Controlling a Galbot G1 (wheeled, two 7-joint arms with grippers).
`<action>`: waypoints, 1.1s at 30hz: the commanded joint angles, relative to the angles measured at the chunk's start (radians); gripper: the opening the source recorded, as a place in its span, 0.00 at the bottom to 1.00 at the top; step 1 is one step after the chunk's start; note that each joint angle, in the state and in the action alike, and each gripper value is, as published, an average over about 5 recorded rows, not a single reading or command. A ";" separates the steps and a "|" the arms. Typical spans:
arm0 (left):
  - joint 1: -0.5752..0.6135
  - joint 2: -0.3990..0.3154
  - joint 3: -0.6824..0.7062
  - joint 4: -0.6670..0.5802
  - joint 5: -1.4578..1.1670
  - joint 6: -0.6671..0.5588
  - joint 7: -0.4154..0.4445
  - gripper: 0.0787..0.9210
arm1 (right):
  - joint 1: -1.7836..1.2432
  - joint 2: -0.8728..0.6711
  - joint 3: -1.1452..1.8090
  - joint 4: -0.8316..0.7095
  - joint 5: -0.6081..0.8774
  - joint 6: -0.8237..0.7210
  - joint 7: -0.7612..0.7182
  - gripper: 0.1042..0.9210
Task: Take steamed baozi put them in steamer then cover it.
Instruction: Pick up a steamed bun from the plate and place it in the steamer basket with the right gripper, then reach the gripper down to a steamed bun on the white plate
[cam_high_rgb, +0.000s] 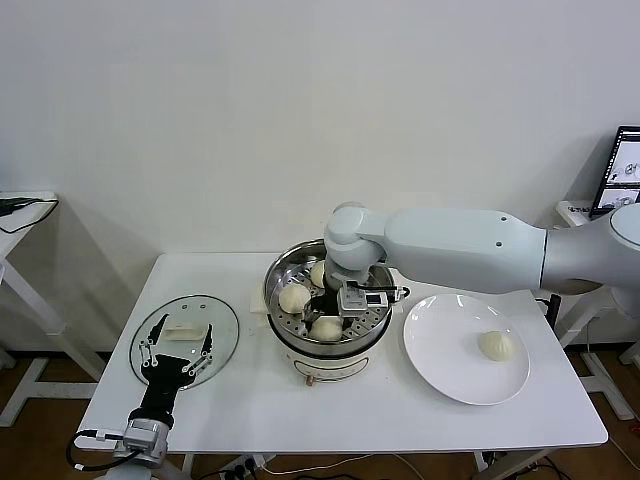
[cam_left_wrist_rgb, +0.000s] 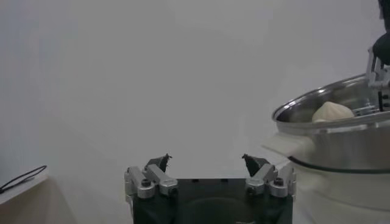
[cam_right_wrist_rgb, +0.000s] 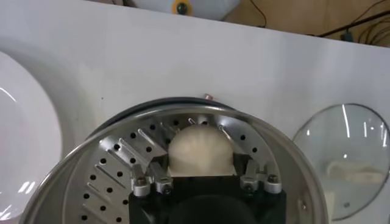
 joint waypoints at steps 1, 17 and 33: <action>0.003 0.000 -0.003 0.001 0.000 -0.002 0.000 0.88 | 0.007 -0.024 0.037 0.002 0.010 -0.015 -0.014 0.85; 0.012 0.000 0.013 -0.022 0.005 0.002 -0.003 0.88 | 0.132 -0.575 0.138 0.074 0.388 -0.398 -0.178 0.88; 0.021 -0.005 0.036 -0.035 0.018 -0.001 -0.006 0.88 | -0.440 -0.732 0.552 -0.180 0.124 -0.586 -0.269 0.88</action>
